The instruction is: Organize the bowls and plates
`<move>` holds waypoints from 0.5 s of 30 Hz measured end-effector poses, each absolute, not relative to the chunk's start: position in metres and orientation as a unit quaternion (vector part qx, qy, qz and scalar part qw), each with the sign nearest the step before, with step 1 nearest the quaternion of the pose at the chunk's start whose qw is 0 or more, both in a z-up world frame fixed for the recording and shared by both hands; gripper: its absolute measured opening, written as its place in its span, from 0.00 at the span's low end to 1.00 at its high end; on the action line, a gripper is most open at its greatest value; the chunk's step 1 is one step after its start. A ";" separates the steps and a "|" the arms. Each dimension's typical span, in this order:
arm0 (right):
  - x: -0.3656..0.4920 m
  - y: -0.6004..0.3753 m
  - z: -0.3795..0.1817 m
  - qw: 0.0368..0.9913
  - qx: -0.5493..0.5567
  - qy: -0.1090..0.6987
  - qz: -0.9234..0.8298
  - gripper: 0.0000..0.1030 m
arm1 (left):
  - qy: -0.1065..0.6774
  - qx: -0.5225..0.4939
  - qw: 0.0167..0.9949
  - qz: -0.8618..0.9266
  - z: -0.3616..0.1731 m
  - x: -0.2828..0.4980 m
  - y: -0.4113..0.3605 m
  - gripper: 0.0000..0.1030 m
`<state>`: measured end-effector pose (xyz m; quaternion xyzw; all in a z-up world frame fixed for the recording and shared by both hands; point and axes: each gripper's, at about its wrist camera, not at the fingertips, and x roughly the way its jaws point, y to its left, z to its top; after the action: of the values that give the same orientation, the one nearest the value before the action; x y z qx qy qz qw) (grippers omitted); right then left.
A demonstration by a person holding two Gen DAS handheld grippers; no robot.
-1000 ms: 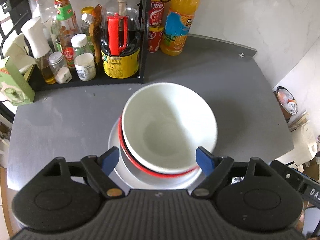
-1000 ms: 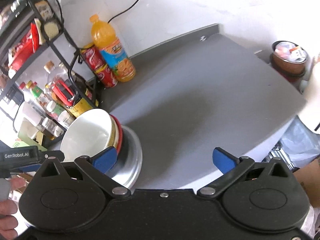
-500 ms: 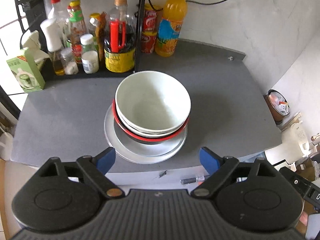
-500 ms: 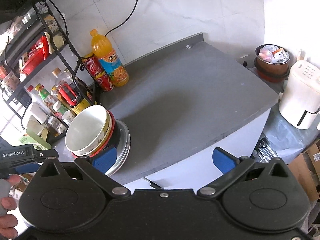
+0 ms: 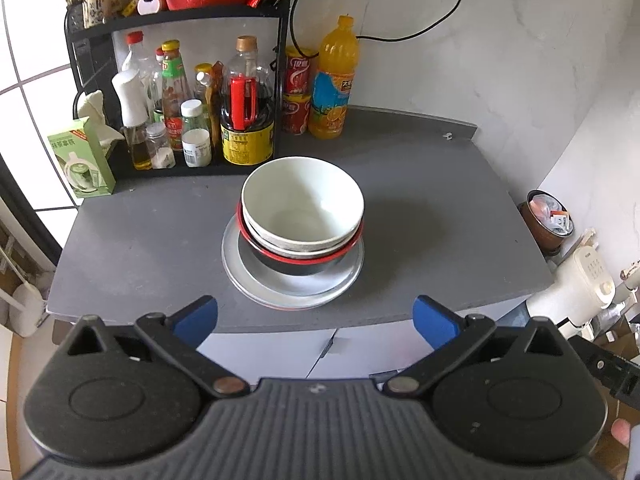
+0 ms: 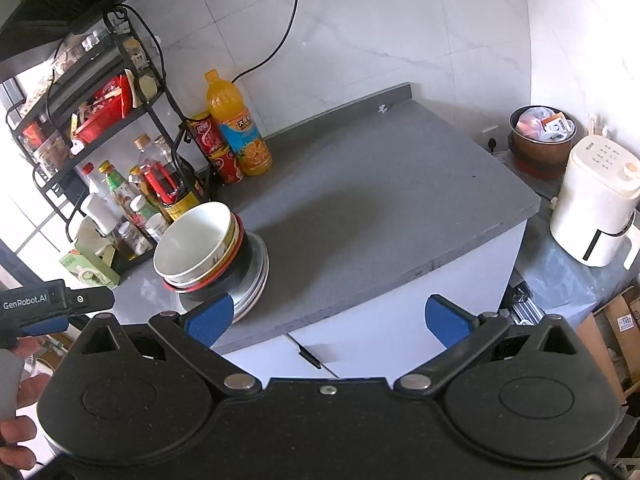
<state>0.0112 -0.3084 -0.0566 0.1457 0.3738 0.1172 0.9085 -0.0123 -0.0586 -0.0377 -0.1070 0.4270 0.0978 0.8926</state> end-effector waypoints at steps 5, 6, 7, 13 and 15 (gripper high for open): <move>-0.001 -0.312 -0.057 0.914 0.133 0.365 0.119 1.00 | 0.406 -0.104 0.903 0.096 -0.037 -0.031 -0.064 1.00; -0.004 -0.312 -0.057 0.913 0.134 0.365 0.120 1.00 | 0.403 -0.101 0.904 0.095 -0.037 -0.034 -0.066 1.00; -0.006 -0.313 -0.056 0.914 0.133 0.365 0.120 1.00 | 0.403 -0.101 0.905 0.093 -0.037 -0.036 -0.067 1.00; -0.019 -0.315 -0.049 0.918 0.123 0.356 0.123 1.00 | 0.401 -0.090 0.908 0.085 -0.034 -0.050 -0.074 1.00; -0.022 -0.317 -0.048 0.918 0.125 0.356 0.121 1.00 | 0.400 -0.086 0.909 0.082 -0.034 -0.055 -0.077 1.00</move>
<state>-0.0221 -0.3167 -0.0477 0.1254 0.3560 0.1211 0.9181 -0.0549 -0.0772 -0.0342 -0.0858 0.4004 0.0825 0.9086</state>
